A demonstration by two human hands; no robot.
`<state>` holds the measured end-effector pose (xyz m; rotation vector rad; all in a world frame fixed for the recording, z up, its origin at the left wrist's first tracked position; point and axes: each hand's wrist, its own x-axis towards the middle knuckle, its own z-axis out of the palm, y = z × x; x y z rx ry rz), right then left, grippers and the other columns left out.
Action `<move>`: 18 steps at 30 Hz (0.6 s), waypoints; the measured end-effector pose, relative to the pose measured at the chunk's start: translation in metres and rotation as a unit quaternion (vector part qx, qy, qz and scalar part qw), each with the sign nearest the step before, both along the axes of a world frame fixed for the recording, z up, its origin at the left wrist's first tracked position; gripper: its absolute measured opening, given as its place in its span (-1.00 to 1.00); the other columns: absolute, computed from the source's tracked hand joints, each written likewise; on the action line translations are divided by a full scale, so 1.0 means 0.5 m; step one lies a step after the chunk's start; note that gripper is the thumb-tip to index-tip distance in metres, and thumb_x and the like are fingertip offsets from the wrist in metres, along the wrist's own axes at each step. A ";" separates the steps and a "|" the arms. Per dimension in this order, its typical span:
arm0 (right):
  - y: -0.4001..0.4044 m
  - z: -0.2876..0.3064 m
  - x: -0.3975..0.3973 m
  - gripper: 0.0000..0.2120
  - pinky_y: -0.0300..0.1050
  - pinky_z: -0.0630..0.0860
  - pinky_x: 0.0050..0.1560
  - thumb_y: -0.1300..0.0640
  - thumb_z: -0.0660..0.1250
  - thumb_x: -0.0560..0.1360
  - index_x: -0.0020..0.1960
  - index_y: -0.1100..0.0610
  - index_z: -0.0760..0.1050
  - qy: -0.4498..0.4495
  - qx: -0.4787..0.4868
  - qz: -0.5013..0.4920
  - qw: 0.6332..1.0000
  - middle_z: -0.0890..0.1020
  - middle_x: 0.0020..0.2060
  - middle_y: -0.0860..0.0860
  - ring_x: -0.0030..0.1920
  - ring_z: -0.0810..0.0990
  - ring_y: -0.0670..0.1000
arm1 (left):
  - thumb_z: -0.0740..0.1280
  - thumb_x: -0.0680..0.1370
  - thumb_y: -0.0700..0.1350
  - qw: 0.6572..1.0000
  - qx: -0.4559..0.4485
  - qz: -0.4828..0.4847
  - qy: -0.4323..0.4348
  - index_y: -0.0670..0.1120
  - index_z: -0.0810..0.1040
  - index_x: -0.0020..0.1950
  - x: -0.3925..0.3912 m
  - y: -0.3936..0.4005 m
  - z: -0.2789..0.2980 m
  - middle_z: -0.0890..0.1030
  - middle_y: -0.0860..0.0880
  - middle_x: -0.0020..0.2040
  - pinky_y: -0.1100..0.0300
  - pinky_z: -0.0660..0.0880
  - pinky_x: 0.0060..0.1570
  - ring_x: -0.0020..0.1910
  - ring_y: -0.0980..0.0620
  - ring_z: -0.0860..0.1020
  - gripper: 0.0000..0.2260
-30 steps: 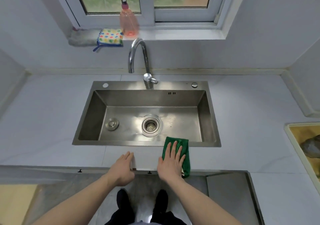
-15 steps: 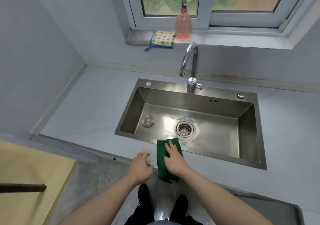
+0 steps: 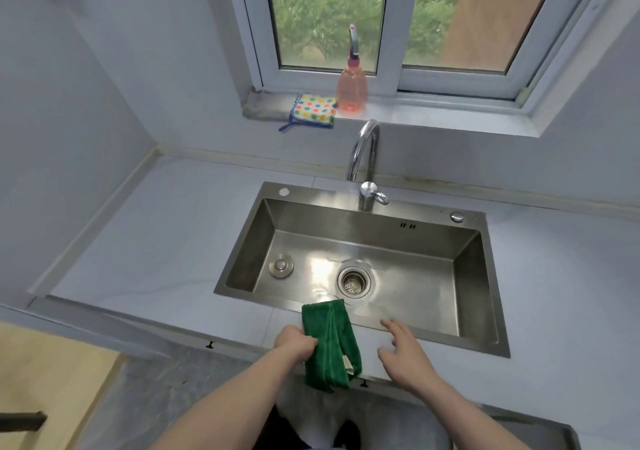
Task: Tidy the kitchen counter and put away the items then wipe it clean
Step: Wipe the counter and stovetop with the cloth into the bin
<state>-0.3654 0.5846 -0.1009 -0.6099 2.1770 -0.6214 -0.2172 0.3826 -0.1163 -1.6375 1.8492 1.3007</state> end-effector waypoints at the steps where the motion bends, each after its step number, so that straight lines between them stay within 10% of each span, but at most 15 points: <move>1: -0.003 0.009 -0.002 -0.38 -0.01 0.30 0.51 0.17 0.26 0.51 0.56 0.00 0.26 -0.002 -0.010 0.000 1.000 0.23 0.58 0.00 0.51 0.35 0.04 | 0.44 0.43 -0.03 1.000 0.003 -0.005 0.014 -0.09 0.58 -0.01 0.001 -0.003 0.001 0.67 -0.08 -0.02 -0.02 0.63 0.09 -0.02 -0.07 0.65 -0.79; 14: -0.217 0.212 -0.046 -0.47 -0.19 0.47 0.24 -0.13 0.43 0.48 0.37 -0.32 0.30 -0.021 -0.187 0.002 0.982 0.50 0.29 -0.16 0.24 0.51 -0.21 | 0.45 0.54 -0.09 0.945 -0.059 -0.023 0.320 0.00 0.54 -0.03 0.008 -0.153 0.286 0.69 0.03 -0.07 0.00 0.61 0.13 -0.08 0.09 0.65 -0.89; 18: -0.317 0.319 -0.055 -0.27 -0.13 0.51 0.25 -0.26 0.51 0.40 0.48 -0.28 0.29 -0.023 -0.248 0.002 0.968 0.44 0.34 -0.28 0.28 0.49 -0.26 | 0.50 0.40 -0.03 0.927 -0.054 -0.008 0.371 0.03 0.45 0.13 -0.007 -0.258 0.398 0.70 -0.06 0.01 -0.04 0.62 0.12 0.02 -0.02 0.68 -0.64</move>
